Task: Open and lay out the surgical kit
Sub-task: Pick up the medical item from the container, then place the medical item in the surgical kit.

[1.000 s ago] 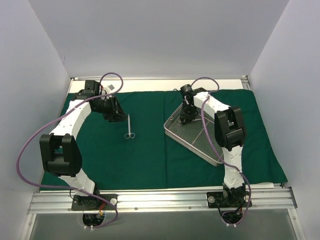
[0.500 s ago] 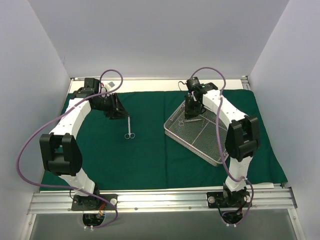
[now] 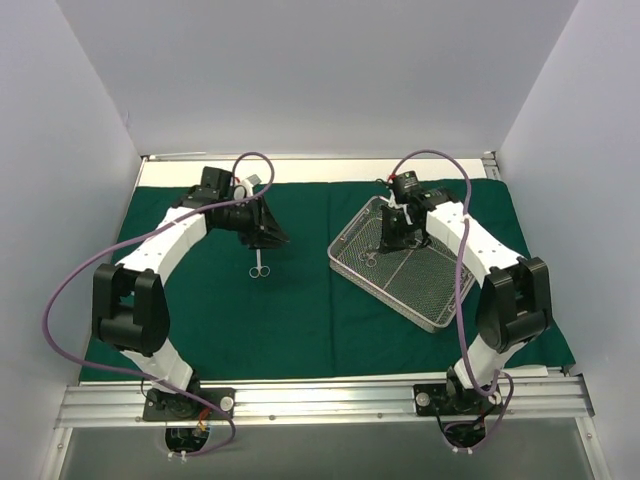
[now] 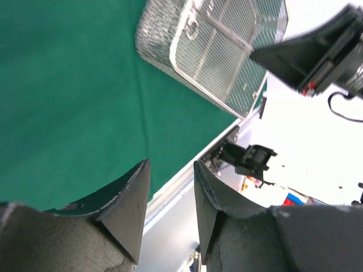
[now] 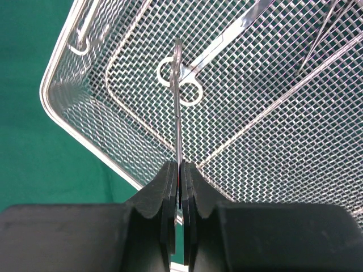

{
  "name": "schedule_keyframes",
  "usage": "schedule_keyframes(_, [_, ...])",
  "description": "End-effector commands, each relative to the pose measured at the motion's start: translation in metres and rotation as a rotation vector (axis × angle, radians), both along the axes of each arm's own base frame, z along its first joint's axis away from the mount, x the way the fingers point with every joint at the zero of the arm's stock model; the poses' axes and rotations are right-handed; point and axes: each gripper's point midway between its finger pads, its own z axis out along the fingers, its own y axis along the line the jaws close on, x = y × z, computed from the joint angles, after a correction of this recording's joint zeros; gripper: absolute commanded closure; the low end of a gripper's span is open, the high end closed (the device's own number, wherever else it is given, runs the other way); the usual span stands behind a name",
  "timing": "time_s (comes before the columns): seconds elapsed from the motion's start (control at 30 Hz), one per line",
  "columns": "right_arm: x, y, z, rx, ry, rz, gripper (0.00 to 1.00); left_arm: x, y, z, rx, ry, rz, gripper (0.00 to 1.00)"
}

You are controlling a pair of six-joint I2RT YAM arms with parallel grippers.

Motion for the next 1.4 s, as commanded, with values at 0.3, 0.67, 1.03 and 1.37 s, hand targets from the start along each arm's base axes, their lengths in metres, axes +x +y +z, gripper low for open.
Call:
schedule_keyframes(0.3, [0.034, -0.025, 0.027, 0.098, -0.044, -0.055, 1.00, 0.003, -0.042, 0.054, -0.069, -0.181, -0.077, 0.54])
schedule_keyframes(0.67, [0.012, -0.009, 0.073, 0.226, -0.069, -0.022, 1.00, 0.020, -0.052, 0.097, -0.105, -0.452, -0.188, 0.51])
schedule_keyframes(1.03, [-0.059, 0.022, 0.120, 0.305, -0.103, 0.139, 1.00, -0.023, -0.049, 0.148, -0.076, -0.706, -0.373, 0.47])
schedule_keyframes(1.37, [-0.128, 0.082, 0.150, 0.407, -0.091, 0.458, 1.00, -0.096, -0.062, 0.165, -0.172, -0.751, -0.576, 0.44])
